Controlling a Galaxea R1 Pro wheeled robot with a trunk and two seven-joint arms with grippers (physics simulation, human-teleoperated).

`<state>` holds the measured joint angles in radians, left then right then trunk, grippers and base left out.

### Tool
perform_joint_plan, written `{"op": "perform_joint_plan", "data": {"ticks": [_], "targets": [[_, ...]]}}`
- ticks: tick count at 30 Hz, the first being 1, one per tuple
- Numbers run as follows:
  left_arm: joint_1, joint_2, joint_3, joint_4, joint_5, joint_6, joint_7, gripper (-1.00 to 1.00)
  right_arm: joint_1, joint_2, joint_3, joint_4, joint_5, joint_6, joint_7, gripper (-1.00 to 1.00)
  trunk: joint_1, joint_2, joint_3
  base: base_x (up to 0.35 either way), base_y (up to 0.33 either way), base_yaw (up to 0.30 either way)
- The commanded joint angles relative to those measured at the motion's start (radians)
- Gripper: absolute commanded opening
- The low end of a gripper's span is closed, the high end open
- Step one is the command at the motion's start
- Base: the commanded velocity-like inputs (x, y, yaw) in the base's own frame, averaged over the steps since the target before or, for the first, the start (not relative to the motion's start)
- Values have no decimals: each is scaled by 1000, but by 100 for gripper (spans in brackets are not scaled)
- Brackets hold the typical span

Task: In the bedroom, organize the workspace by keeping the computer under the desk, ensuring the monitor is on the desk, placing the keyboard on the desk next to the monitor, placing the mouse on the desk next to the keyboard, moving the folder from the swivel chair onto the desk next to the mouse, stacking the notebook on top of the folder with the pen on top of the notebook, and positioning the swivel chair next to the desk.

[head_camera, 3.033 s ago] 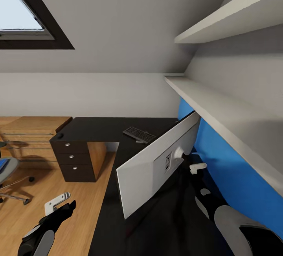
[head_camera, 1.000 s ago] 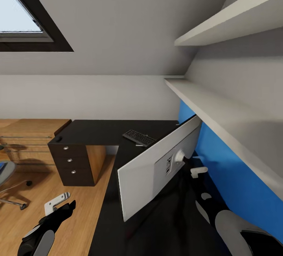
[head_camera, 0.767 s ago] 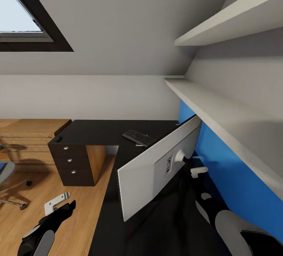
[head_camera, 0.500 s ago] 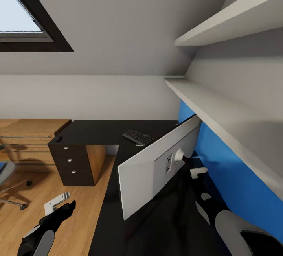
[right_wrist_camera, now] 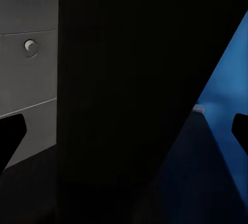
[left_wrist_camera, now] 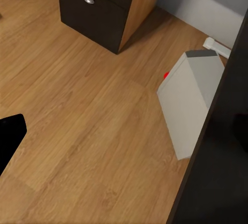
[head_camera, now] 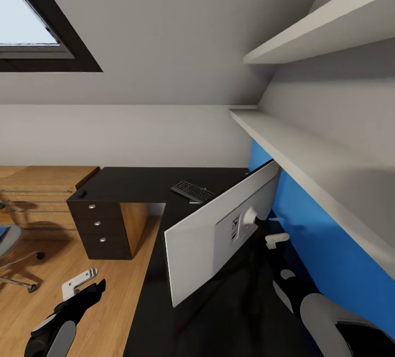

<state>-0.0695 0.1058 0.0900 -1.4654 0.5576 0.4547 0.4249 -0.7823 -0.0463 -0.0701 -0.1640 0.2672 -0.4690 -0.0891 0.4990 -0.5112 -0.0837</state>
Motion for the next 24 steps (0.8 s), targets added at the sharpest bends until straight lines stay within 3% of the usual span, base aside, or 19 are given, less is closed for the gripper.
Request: {"op": "perform_joint_plan", "data": {"ticks": [1, 24], "targets": [[-1, 0, -1, -1, 11, 3, 8, 100, -35, 0, 4, 1, 10, -3, -3, 100, 12, -1, -2, 0, 0, 0], [-1, 0, -1, -1, 11, 2, 8, 100, -35, 0, 4, 1, 10, -4, -3, 100, 12, -1, -2, -68, 0, 0]]}}
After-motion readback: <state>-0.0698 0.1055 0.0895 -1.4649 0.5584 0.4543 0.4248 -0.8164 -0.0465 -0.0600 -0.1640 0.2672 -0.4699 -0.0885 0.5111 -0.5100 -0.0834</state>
